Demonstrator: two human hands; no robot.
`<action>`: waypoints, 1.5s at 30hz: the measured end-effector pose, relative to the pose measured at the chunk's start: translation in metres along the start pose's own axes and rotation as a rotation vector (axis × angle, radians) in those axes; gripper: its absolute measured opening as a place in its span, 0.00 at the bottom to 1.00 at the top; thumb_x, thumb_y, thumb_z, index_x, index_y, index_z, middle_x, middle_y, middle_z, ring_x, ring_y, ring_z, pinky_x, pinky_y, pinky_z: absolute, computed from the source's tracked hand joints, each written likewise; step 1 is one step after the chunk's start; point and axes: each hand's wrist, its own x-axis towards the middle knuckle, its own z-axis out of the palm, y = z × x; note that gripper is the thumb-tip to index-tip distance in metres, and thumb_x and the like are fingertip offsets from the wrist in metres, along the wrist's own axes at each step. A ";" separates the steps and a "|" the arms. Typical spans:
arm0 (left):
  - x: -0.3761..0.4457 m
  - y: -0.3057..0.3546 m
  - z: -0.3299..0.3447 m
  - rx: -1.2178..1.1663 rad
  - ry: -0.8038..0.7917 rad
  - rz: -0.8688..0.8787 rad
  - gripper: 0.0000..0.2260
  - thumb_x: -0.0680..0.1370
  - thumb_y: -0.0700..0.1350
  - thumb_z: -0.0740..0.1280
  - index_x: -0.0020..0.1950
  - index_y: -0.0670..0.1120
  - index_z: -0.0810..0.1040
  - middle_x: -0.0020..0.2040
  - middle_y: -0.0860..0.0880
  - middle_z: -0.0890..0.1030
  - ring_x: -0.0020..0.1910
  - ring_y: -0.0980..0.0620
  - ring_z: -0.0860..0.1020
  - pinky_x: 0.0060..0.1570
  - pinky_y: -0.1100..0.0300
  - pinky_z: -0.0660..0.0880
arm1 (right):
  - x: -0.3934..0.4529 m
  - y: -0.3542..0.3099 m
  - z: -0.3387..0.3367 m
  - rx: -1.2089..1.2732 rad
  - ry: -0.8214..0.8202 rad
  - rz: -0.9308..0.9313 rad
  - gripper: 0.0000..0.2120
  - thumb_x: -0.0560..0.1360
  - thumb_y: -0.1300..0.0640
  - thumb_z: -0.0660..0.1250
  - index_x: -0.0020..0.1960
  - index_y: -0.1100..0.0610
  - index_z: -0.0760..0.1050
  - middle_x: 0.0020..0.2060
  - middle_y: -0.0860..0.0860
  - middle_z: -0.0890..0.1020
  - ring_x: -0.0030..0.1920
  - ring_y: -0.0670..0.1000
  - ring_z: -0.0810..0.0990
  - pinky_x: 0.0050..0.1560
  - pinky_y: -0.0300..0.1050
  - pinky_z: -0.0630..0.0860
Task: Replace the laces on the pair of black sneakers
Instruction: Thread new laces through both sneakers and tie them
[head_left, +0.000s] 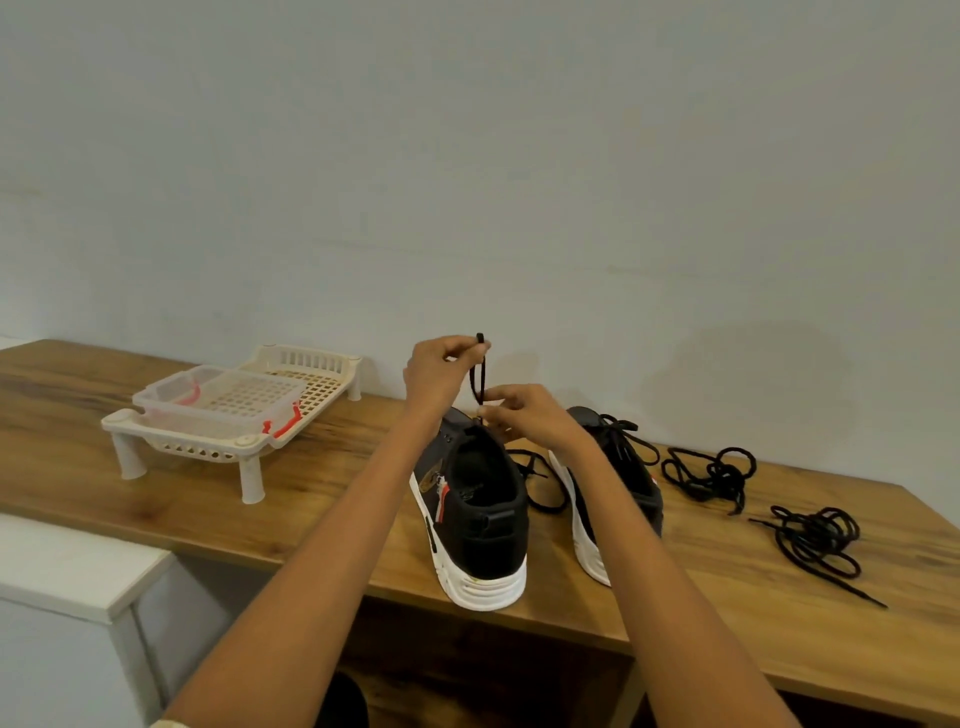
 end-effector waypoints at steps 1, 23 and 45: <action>-0.001 0.004 0.002 -0.035 -0.028 0.018 0.03 0.74 0.48 0.71 0.46 0.52 0.84 0.47 0.52 0.84 0.51 0.54 0.80 0.57 0.53 0.75 | -0.001 -0.002 0.005 0.000 -0.001 -0.023 0.08 0.77 0.57 0.67 0.55 0.57 0.78 0.33 0.49 0.80 0.33 0.44 0.81 0.38 0.36 0.78; -0.011 -0.005 -0.017 0.653 -0.646 -0.396 0.23 0.76 0.60 0.63 0.53 0.40 0.73 0.39 0.46 0.75 0.36 0.51 0.74 0.35 0.59 0.72 | 0.008 0.024 0.009 0.019 0.410 0.155 0.15 0.76 0.59 0.67 0.32 0.61 0.75 0.29 0.55 0.78 0.31 0.54 0.78 0.46 0.57 0.81; -0.006 -0.014 -0.065 0.335 -0.373 -0.508 0.08 0.75 0.35 0.66 0.53 0.35 0.77 0.48 0.37 0.79 0.49 0.42 0.78 0.50 0.52 0.76 | 0.006 -0.019 0.039 -0.214 0.090 -0.034 0.12 0.76 0.60 0.68 0.59 0.56 0.80 0.49 0.53 0.83 0.48 0.47 0.79 0.50 0.36 0.72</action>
